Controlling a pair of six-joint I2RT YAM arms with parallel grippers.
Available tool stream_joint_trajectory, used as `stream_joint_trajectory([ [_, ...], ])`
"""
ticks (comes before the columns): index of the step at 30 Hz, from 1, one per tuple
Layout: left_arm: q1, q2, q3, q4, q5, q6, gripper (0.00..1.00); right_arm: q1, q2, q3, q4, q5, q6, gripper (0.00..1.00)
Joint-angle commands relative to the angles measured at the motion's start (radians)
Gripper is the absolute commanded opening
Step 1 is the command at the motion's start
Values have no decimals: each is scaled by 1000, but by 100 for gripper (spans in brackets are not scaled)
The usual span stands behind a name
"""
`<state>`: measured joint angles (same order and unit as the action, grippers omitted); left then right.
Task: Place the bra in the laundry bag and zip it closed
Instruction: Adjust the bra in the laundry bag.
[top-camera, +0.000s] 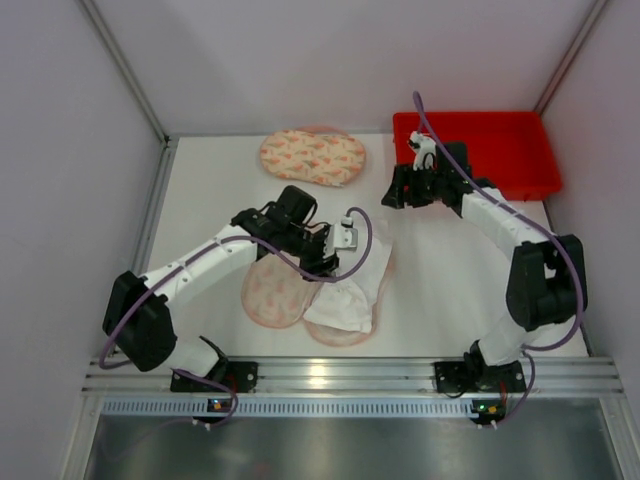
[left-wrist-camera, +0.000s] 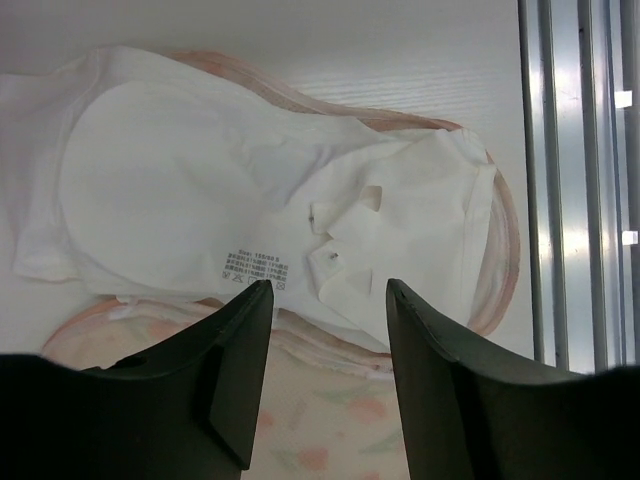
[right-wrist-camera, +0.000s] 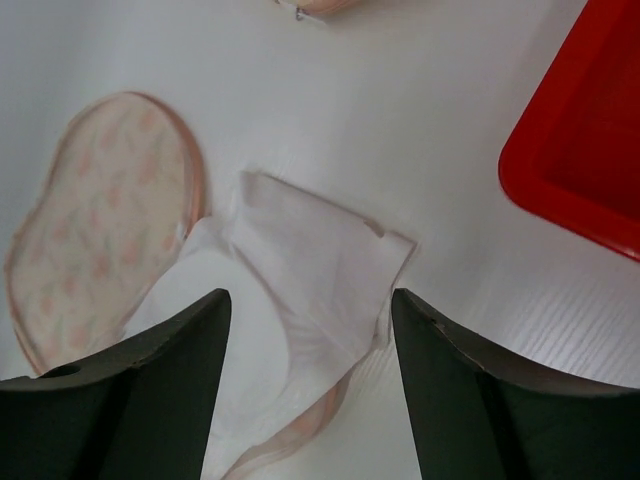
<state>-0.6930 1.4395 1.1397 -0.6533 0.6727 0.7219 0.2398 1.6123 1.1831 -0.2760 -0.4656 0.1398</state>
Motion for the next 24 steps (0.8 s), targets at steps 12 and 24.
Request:
stream_joint_trajectory([
  [12,12,-76,11,18,-8,-167,57,113,288,171,-5,163,-169,65],
  [24,12,-113,-17,52,-105,-190,57,135,377,177,-48,145,-224,53],
])
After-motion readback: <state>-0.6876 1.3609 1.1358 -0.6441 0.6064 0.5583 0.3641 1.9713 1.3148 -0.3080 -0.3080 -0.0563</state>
